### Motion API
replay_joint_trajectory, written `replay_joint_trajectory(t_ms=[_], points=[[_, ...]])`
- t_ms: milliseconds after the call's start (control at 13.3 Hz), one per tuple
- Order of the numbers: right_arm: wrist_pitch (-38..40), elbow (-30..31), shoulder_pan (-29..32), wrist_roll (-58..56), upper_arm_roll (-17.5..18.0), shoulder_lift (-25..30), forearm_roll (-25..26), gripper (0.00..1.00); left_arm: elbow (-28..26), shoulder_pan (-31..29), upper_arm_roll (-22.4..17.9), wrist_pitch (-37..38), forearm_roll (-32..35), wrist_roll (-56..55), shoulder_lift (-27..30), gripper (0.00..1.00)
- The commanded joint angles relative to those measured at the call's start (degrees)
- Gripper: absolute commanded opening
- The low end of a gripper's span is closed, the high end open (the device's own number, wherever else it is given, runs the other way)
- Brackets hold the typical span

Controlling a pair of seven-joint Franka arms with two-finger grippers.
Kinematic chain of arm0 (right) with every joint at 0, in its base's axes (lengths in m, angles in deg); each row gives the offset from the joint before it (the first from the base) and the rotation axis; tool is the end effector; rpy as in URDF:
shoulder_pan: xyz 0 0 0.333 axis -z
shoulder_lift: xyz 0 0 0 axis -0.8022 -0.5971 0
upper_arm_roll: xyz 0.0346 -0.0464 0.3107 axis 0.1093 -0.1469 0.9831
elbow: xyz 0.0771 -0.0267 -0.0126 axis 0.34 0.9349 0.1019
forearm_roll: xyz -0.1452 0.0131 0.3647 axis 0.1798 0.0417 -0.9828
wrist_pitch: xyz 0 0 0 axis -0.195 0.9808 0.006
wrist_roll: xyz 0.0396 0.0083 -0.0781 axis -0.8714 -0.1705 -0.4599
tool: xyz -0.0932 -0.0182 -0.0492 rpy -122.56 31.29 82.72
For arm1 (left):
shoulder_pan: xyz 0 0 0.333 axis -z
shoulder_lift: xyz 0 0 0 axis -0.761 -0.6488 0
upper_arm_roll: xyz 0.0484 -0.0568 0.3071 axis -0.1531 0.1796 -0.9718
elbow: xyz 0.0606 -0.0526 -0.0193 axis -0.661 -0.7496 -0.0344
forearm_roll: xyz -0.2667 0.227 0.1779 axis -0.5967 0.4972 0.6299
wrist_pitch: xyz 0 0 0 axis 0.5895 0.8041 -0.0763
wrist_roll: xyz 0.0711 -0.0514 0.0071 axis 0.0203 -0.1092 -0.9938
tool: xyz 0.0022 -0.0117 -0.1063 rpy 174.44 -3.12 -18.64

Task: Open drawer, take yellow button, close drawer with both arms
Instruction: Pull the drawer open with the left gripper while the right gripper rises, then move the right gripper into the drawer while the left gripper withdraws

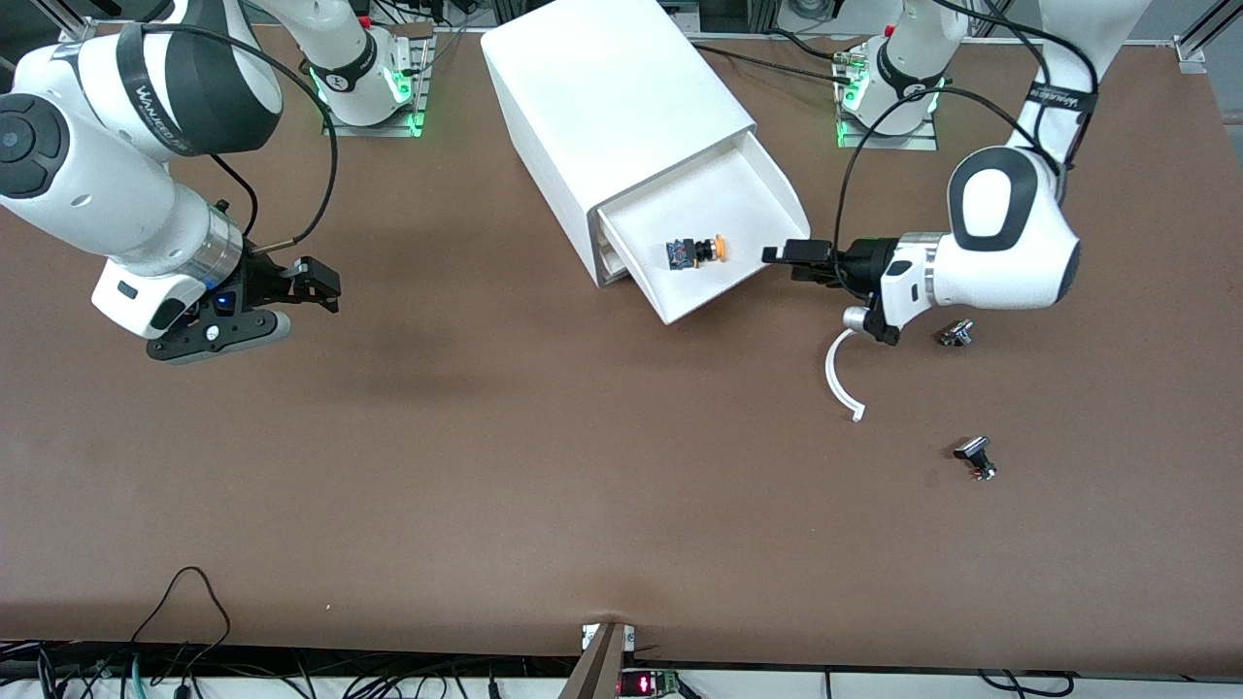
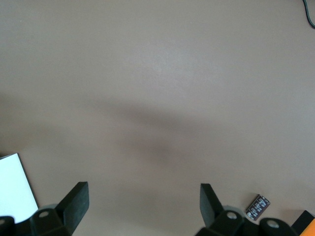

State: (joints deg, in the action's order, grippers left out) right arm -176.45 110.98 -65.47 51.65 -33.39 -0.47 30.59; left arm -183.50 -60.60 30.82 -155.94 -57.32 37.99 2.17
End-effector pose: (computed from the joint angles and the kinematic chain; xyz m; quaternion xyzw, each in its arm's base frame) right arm 0.6048 0.1359 0.5039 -0.9920 -0.1258 0.0104 0.0088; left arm 0.5294 -0.1571 0.3389 0.9025 -0.0483 -0.1310 0.4074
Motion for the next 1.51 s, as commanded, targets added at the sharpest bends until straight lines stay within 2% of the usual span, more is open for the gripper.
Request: replay_joint_trajectory(t_ms=[0, 151, 226, 528, 603, 754, 904, 1206, 1432], points=[[-0.86, -0.56, -1.31, -1.77, -0.33, -0.49, -0.78, 1.0, 4.52, -1.7, -0.03, 0.42, 12.88, -0.94, 3.74, 1.0], [-4.1, -0.56, -2.98, -1.87, -0.24, -1.02, -0.86, 1.0, 7.25, -3.27, -0.46, 0.42, 21.08, -1.03, 6.28, 1.0], [-4.81, -0.56, -3.86, -2.3, -0.24, -1.54, -0.86, 1.0, 8.57, -3.63, -1.51, 0.33, 22.85, -1.03, 7.34, 1.0], [-6.58, -0.56, -9.65, -7.23, -0.24, -2.6, -0.87, 1.0, 10.16, -3.81, -1.78, 0.5, 35.66, -0.94, 11.56, 1.0], [-6.84, -0.56, -11.67, -7.4, -0.24, -2.87, -0.78, 1.0, 11.64, -3.81, -2.65, 1.12, 38.57, -1.11, 11.83, 1.0], [-10.86, -0.65, -15.18, -9.58, -0.24, -3.66, -0.69, 1.0, 13.93, -3.9, -5.29, 1.39, 39.47, -1.29, 12.01, 1.0], [-14.3, -1.17, -19.58, -10.22, -0.24, -4.97, -0.6, 1.0, 15.78, -3.9, -5.74, 1.56, 48.22, -1.38, 12.71, 1.0], [-14.14, -10.64, -25.47, -15.13, -0.24, -11.11, -0.78, 1.0, 16.05, -3.9, -8.01, 3.41, 49.15, -2.16, 14.29, 1.0], [-9.93, -16.8, -31.53, -16.89, -0.24, -14.72, 0.62, 1.0, 16.05, -3.81, -8.81, 7.52, 49.41, -11.1, 15.34, 1.0]])
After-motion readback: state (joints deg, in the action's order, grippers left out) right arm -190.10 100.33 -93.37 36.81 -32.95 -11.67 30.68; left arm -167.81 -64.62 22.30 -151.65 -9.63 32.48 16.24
